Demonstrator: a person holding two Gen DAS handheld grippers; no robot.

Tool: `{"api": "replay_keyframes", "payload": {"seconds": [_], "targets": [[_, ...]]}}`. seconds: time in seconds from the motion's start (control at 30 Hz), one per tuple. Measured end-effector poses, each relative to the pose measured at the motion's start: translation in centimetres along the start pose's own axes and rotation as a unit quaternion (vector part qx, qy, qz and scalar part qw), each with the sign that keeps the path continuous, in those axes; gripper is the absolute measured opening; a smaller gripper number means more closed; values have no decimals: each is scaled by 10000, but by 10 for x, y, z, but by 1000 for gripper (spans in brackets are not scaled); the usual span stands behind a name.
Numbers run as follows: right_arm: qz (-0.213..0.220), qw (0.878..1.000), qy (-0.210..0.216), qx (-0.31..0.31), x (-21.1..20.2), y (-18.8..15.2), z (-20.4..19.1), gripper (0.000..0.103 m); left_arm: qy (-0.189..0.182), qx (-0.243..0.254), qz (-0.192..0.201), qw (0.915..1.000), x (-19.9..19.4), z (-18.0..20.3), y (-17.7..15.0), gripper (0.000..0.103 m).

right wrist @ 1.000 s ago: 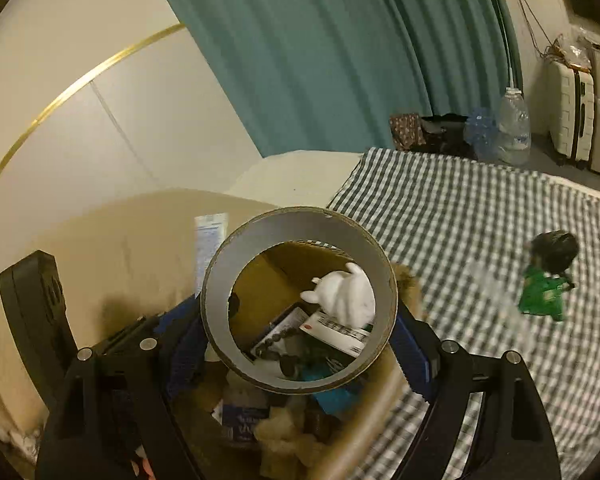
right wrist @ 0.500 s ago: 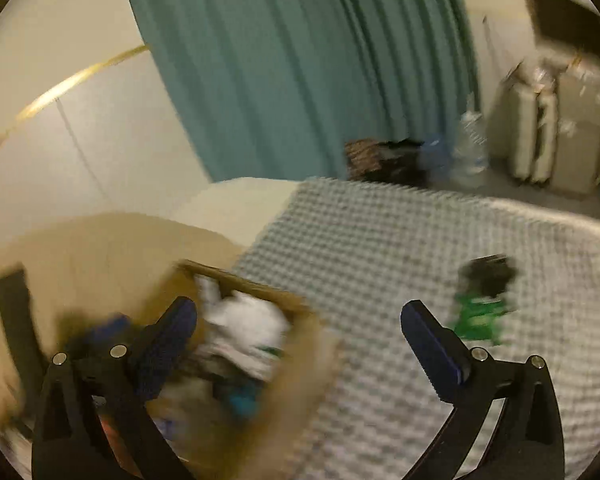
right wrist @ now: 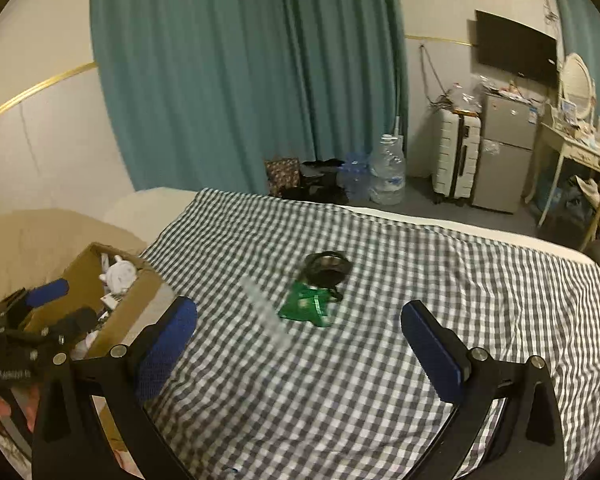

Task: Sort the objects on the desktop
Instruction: 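Move both tools back toward the green packet and clear comb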

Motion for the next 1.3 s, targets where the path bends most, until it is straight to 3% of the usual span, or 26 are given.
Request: {"api": "replay_keyframes", "payload": {"seconds": [0.13,0.23,0.53,0.7,0.77,0.87,0.97,1.03,1.1,1.13,1.17,1.23,1.27,1.3], "targets": [[122,9990,-56,417,12,-4,26,102,-43,192,137,9997,11,24,-7,103],[78,9975,-181,682,23,-8,48,102,-99,129,-16,9999,31,32,-16,103],[-197,9945,-101,1025,53,-20,75,102,88,-45,-1028,9947,118,45,-45,103],[-236,9950,-131,959,60,-24,78,102,281,-979,-1623,9815,173,23,-56,103],[-310,9938,-133,1058,65,-27,81,102,396,-1483,-1579,9755,190,12,-55,103],[-344,9923,-104,1185,68,-29,87,102,502,-1808,-1518,9704,213,8,-55,103],[-381,9920,-21,1206,70,-30,89,102,500,-1640,-1465,9742,233,17,-56,103],[-410,9904,62,1316,71,-30,93,102,288,-1092,-1662,9796,251,32,-61,103],[-438,9878,169,1485,73,-31,98,102,476,-511,-1646,9839,254,44,-66,100],[-456,9863,221,1568,75,-32,102,102,402,-368,-1506,9871,249,46,-68,90],[-467,9858,240,1593,76,-32,103,102,345,-314,-1441,9885,244,46,-69,69],[-499,9855,234,1605,79,-33,106,102,258,-227,-1443,9889,235,41,-68,40],[-549,9852,220,1612,82,-35,106,102,122,-324,-1534,9876,231,35,-67,27],[-587,9848,222,1620,84,-36,106,102,6,-431,-1618,9859,227,30,-66,22]]}}
Point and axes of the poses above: each gripper's, at about its wrist camera, not at the fingertips, and x roughly the way its jaws point, z to its right, y to its top, the point moved 1 cm from there along x, roughly the way its jaws point, and after that the axes turned 3 degrees about z, right-handed, at the moved point
